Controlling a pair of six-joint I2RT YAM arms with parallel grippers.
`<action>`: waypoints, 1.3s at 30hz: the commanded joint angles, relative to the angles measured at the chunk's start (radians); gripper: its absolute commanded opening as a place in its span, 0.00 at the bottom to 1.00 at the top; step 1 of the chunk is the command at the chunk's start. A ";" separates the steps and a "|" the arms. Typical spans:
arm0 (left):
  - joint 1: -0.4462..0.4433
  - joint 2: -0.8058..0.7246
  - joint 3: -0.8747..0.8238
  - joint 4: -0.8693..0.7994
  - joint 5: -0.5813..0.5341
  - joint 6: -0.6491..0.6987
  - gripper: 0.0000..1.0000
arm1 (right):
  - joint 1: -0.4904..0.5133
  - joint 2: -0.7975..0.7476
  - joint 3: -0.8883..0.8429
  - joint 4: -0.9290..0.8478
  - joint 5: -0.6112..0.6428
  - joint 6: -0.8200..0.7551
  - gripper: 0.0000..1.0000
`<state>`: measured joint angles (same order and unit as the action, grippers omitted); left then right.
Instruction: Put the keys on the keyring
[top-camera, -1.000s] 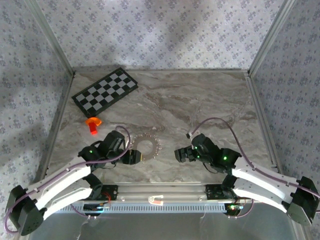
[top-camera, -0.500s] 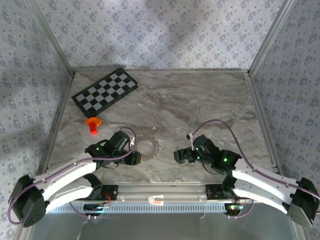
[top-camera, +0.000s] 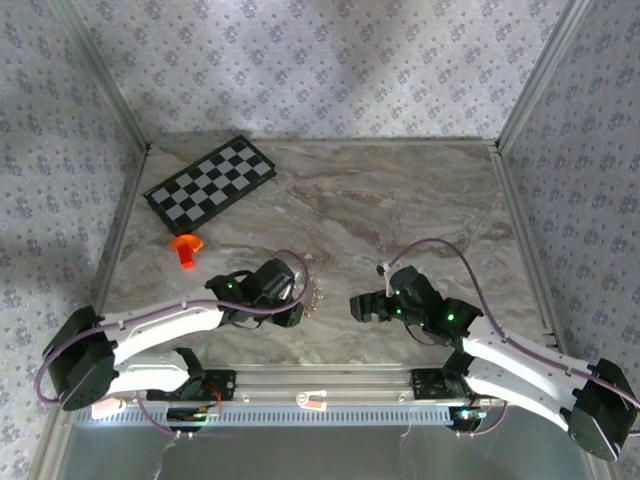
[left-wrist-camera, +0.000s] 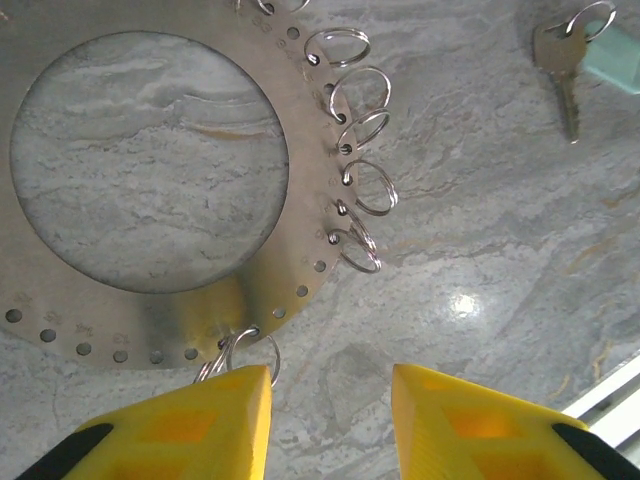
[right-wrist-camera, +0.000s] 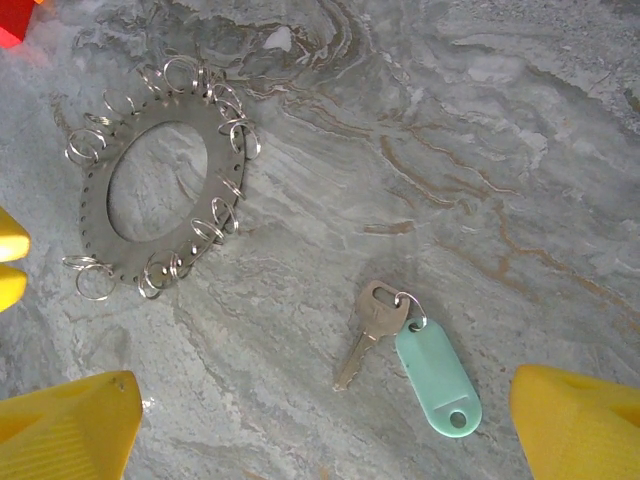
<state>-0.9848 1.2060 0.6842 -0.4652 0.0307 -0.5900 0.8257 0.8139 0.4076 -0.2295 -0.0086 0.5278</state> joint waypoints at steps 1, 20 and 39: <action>-0.037 0.040 0.053 0.007 -0.087 -0.018 0.36 | -0.008 -0.012 -0.019 0.020 -0.006 -0.001 0.96; -0.079 0.254 0.218 -0.004 -0.166 -0.045 0.34 | -0.026 -0.111 -0.059 -0.009 0.003 -0.001 0.97; 0.080 0.141 0.149 0.060 0.069 0.055 0.35 | -0.036 0.024 0.018 0.030 -0.089 -0.073 0.84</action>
<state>-0.9249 1.3819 0.8574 -0.4416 -0.0090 -0.5838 0.7959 0.8188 0.3740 -0.2165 -0.0597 0.4839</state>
